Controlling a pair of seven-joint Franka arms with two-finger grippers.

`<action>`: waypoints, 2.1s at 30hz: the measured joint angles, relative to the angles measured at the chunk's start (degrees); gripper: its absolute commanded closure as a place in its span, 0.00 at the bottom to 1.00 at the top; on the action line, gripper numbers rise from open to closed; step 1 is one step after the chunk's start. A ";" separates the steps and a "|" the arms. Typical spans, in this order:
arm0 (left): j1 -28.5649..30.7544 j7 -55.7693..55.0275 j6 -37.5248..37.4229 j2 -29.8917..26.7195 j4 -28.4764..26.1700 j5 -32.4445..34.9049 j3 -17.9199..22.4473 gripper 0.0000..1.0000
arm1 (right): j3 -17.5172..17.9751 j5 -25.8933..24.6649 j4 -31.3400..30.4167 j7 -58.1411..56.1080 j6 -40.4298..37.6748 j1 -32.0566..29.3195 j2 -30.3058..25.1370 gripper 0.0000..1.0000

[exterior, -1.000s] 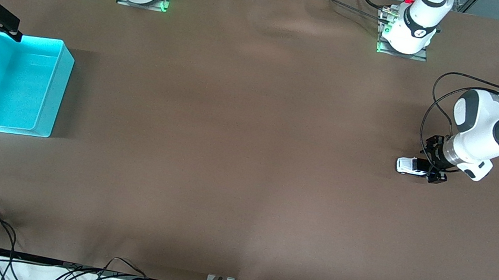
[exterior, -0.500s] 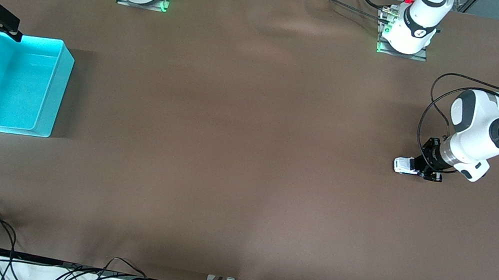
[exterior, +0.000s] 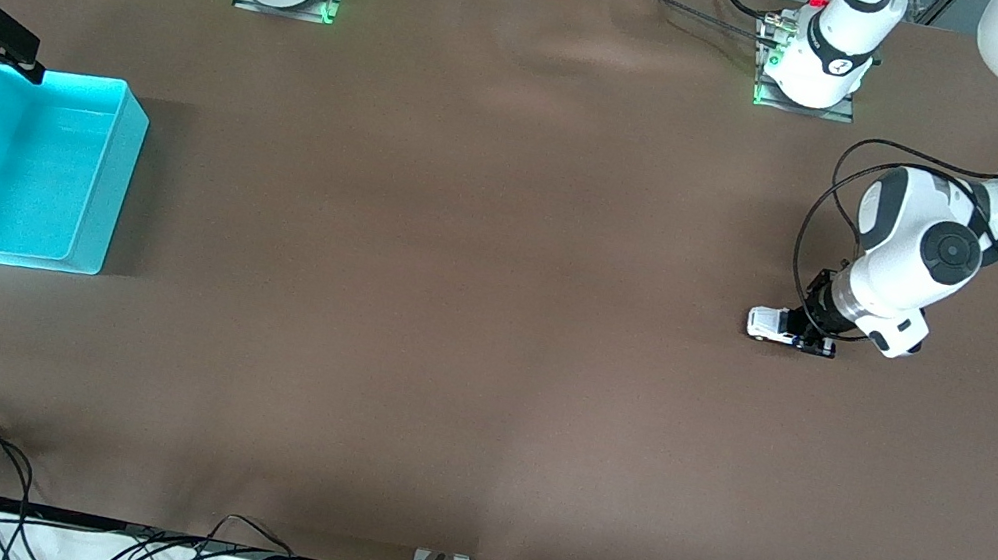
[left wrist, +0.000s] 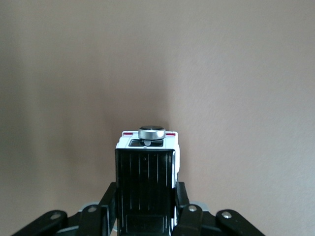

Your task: Wind and store white jeep toy

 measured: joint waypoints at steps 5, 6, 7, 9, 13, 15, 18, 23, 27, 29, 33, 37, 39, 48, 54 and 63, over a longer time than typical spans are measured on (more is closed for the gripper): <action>-1.41 -2.99 -0.01 0.77 -0.43 0.55 -0.04 0.75 | 0.00 0.00 0.00 0.00 0.00 0.00 0.00 0.00; -1.52 -3.62 0.00 0.99 -0.47 0.61 -0.04 0.75 | 0.00 0.00 0.00 0.00 0.00 0.00 0.00 0.00; -1.57 -4.12 0.12 1.13 -0.43 0.65 -0.04 0.75 | 0.00 0.00 0.00 0.00 0.00 0.00 0.00 0.00; -1.57 -4.64 0.10 1.12 -0.41 0.70 -0.03 0.75 | 0.00 0.00 0.00 0.00 0.00 0.00 0.00 0.00; -1.54 -4.81 0.10 1.12 -0.41 0.70 0.05 0.75 | 0.00 0.00 0.01 0.00 0.00 0.00 0.01 0.00; -1.46 -4.81 0.09 1.12 -0.41 0.80 0.11 0.75 | 0.00 0.00 0.01 0.00 0.00 0.00 0.01 0.00; -1.16 -4.85 0.08 1.15 -0.43 2.37 0.32 0.75 | 0.00 0.00 0.01 0.00 0.00 0.00 0.01 0.00; 0.66 -5.36 0.05 1.18 -0.43 6.09 0.51 0.75 | 0.00 0.00 0.01 0.00 0.00 0.00 0.01 0.00; 3.25 -5.24 0.14 1.22 -0.41 7.95 0.57 0.75 | 0.00 0.00 0.01 0.00 0.00 0.00 0.01 0.00; 3.77 -5.31 0.14 1.26 -0.37 9.11 0.57 0.75 | 0.00 0.00 0.01 0.00 0.00 0.00 0.01 0.00; 5.26 -5.42 0.15 1.37 -0.24 10.99 0.59 0.75 | 0.00 0.00 0.01 0.00 0.00 0.00 0.01 0.00; 7.78 -5.34 0.27 1.66 0.07 13.68 0.61 0.73 | 0.00 0.00 0.01 0.00 0.00 0.00 0.01 0.00; 8.78 -5.34 0.27 1.82 0.29 15.05 0.62 0.71 | 0.01 0.00 0.01 0.00 0.00 0.01 0.01 0.00; 11.99 -5.34 0.90 2.30 0.77 19.32 0.61 0.44 | 0.01 0.00 0.01 0.00 0.00 0.01 0.01 0.00; 12.87 -5.28 1.49 3.71 0.87 20.14 0.62 0.00 | 0.01 0.00 0.02 0.00 0.00 0.01 0.01 0.00; 13.28 -5.32 3.60 7.57 2.40 20.37 0.72 0.00 | 0.01 0.00 0.01 0.00 0.00 0.01 0.01 0.00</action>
